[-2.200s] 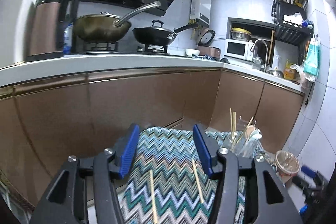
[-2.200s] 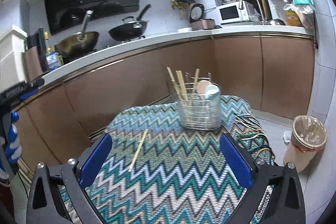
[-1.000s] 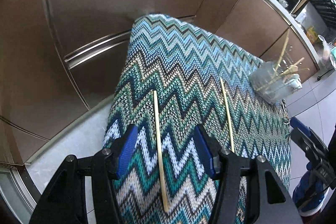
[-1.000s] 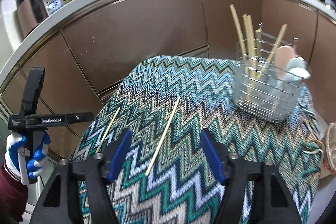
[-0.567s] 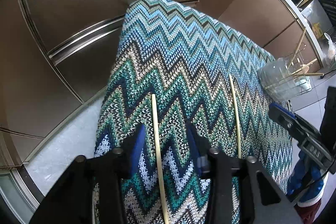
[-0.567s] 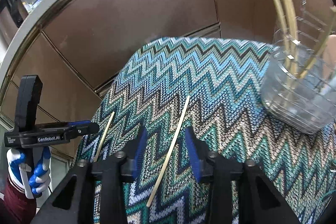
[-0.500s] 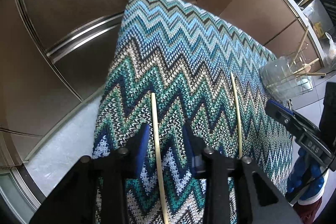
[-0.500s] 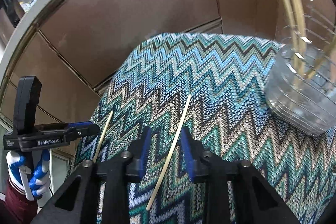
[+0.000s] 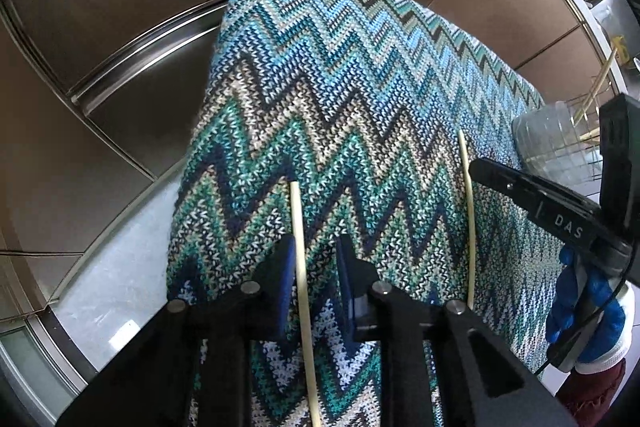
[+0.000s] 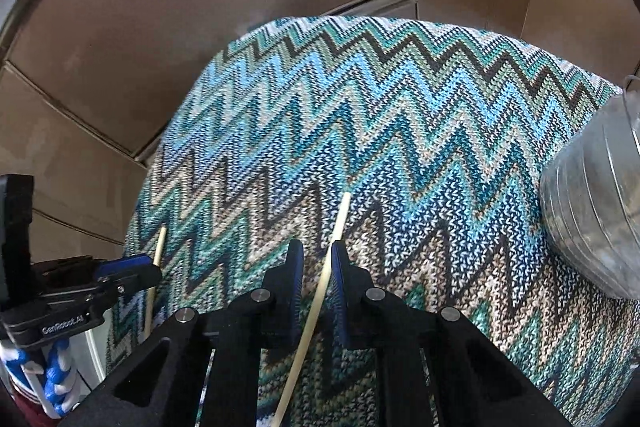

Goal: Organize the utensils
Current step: 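Grasp a chopstick with left tool while right tool grasps another chopstick, then lift and carry the chopstick in left tool while right tool carries its chopstick to the holder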

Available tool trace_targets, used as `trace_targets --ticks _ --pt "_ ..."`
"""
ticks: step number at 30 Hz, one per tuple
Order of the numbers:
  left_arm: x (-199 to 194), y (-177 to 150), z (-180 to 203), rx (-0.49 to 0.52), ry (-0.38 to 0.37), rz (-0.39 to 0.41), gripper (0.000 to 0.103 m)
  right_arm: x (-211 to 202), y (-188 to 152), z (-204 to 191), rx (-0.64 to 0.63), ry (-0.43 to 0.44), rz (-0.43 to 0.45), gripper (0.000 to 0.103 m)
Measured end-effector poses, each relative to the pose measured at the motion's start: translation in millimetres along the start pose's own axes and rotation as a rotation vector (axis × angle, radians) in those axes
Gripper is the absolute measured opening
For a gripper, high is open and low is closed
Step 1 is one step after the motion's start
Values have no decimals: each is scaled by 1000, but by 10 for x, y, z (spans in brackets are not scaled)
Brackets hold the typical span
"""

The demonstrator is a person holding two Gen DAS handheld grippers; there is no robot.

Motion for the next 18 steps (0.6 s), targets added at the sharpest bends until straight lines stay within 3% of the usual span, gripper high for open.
trace_targets --ticks 11,18 --pt "116 23 -9 3 26 -22 5 230 53 68 3 -18 -48 9" --pt "63 -8 -30 -15 34 6 5 97 7 38 -1 -2 -17 6"
Point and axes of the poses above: each gripper's, at about its wrist camera, not at the fingertips, and x roughly the way its jaws point, z to its right, y to its top, the point moved 6 cm from there along x, roughly the way its jaws point, and after that the axes turned 6 degrees about y, right-handed, at the moved point
